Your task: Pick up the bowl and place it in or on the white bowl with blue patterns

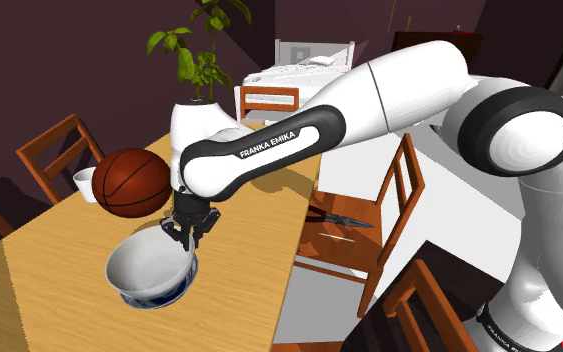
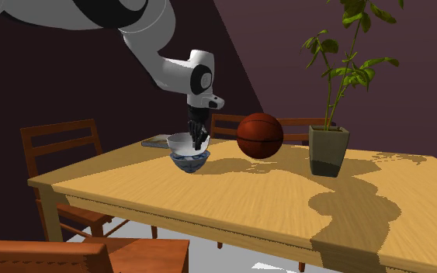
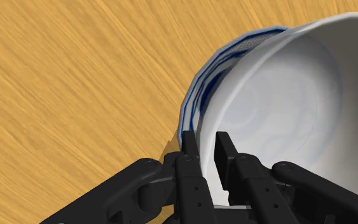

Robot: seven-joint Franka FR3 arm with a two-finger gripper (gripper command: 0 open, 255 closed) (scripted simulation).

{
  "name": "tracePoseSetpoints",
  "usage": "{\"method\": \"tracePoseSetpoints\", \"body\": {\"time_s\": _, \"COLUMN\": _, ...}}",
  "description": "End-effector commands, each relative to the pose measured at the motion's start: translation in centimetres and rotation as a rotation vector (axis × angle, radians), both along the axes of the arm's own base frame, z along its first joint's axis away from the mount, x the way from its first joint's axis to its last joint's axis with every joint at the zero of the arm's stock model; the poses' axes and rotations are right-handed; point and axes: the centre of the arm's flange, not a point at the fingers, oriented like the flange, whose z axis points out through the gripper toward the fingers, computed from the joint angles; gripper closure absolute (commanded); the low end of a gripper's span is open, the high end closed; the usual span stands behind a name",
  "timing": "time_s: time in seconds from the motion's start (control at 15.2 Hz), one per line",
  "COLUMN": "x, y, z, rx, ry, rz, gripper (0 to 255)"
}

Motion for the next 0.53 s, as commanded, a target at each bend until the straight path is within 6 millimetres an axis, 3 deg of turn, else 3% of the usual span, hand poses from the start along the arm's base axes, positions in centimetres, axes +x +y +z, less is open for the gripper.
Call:
{"method": "tracePoseSetpoints", "body": {"time_s": 0.0, "x": 0.00, "y": 0.01, "z": 0.01, "rx": 0.001, "ry": -0.001, "rz": 0.000, "gripper": 255}}
{"method": "tracePoseSetpoints", "body": {"time_s": 0.2, "x": 0.00, "y": 0.01, "z": 0.01, "rx": 0.001, "ry": -0.001, "rz": 0.000, "gripper": 255}}
{"method": "tracePoseSetpoints", "body": {"time_s": 0.26, "x": 0.00, "y": 0.01, "z": 0.01, "rx": 0.001, "ry": -0.001, "rz": 0.000, "gripper": 0}}
{"method": "tracePoseSetpoints", "body": {"time_s": 0.46, "x": 0.00, "y": 0.01, "z": 0.01, "rx": 0.001, "ry": -0.001, "rz": 0.000, "gripper": 0}}
